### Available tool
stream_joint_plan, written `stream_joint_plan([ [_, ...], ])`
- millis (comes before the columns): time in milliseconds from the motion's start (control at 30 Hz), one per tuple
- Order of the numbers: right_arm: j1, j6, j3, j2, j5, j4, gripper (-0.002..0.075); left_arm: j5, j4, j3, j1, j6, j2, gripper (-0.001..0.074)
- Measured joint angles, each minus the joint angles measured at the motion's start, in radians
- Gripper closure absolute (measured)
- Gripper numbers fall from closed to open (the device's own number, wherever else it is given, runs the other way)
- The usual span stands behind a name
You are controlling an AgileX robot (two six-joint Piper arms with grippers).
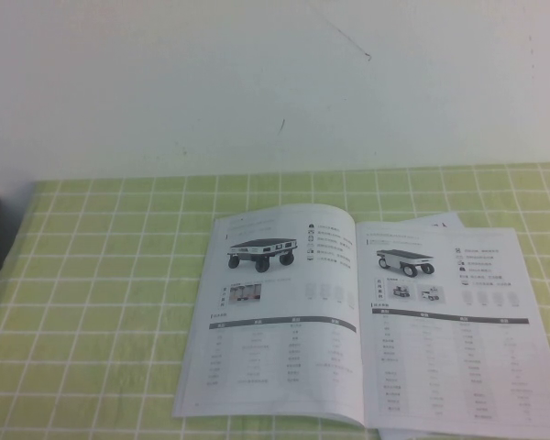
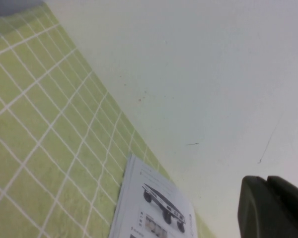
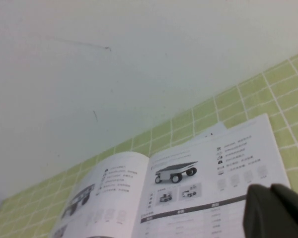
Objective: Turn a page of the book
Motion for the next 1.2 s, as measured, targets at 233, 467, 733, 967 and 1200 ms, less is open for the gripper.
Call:
stream_joint_plan([
  [233, 0.000, -0.229, -0.040, 0.004, -0.003, 0.032, 0.0729, 0.155, 0.084, -0.212, 0.000, 0.414, 0.051, 0.0738],
  [467, 0.000, -0.457, -0.215, 0.212, 0.042, 0.039, 0.0729, 0.488, 0.285, -0.596, 0.000, 0.612, 0.509, 0.0738],
  [733, 0.000, -0.628, -0.299, 0.395, 0.011, 0.175, 0.0729, 0.693, 0.193, -0.908, -0.080, 0.946, 1.002, 0.0738],
  [967, 0.000, -0.884, -0.332, 0.490, 0.004, 0.188, 0.0729, 0.567, 0.269, -1.013, -0.344, 0.963, 1.238, 0.0738],
  [1200, 0.017, -0.867, -0.443, 0.689, 0.091, 0.122, 0.0729, 0.408, 0.233, -1.098, -0.469, 0.952, 1.405, 0.0738],
])
